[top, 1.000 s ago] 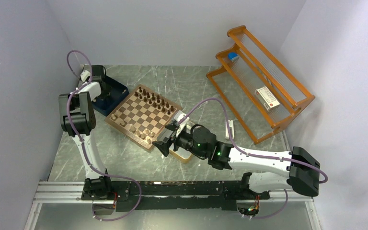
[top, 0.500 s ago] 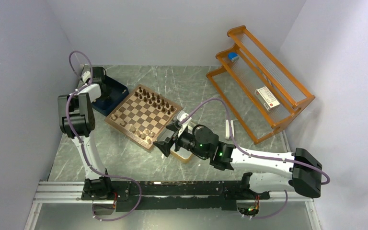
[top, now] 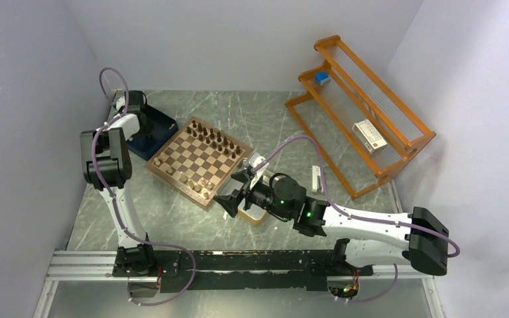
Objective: Set up the chess pieces on the board
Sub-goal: Pick up the chess piece from the storage box, then place the chess piece on the chessboard.
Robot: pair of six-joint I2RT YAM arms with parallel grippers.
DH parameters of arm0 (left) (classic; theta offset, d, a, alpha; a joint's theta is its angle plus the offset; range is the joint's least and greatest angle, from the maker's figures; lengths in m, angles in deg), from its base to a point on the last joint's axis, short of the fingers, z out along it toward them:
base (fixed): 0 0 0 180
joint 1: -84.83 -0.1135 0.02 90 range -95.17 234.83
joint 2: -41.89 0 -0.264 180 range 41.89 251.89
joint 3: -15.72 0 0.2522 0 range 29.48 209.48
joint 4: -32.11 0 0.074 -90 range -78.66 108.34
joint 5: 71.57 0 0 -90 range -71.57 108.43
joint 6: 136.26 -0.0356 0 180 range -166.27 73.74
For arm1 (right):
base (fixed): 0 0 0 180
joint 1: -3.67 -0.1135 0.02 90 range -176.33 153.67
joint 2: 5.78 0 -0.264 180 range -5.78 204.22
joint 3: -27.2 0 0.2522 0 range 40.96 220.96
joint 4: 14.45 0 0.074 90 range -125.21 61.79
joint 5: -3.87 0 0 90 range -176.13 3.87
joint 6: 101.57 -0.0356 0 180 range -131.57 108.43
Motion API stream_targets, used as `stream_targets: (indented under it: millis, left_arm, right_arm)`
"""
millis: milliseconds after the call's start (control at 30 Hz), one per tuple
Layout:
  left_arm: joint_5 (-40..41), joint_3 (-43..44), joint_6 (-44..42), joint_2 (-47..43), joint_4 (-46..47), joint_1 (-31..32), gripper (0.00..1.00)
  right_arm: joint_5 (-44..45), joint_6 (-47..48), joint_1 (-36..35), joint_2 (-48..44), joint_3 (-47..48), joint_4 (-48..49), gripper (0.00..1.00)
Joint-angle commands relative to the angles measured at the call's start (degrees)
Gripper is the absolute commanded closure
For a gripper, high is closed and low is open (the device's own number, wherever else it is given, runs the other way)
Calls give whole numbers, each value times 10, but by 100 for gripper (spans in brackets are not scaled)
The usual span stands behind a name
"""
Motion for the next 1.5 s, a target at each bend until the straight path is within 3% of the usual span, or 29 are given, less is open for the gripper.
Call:
stream_targets:
  millis: [0, 367, 767, 900, 1100, 1267, 1467]
  left_arm:
    - [-21, 16, -26, -2, -32, 0, 81]
    - [-74, -30, -31, -72, 5, -5, 84]
    - [-51, -70, -60, -151, 3, -6, 85]
    - [-99, -108, -54, -193, 15, -6, 85]
    - [-202, -199, -27, -286, 50, -6, 85]
    - [-294, -266, -2, -360, 59, -6, 84]
    - [-373, -313, 14, -434, 58, -5, 84]
  right_arm:
    - [-3, -11, 3, -1, 5, 13, 8]
    - [20, -35, 4, 1, 10, 6, 8]
    - [17, -75, 4, 21, 24, 4, 8]
    - [45, -99, 13, 50, 34, 11, 0]
    - [17, -193, 72, 133, 64, 65, 0]
    - [-13, -211, 96, 237, 114, 160, 13]
    - [0, -170, 97, 372, 197, 233, 34]
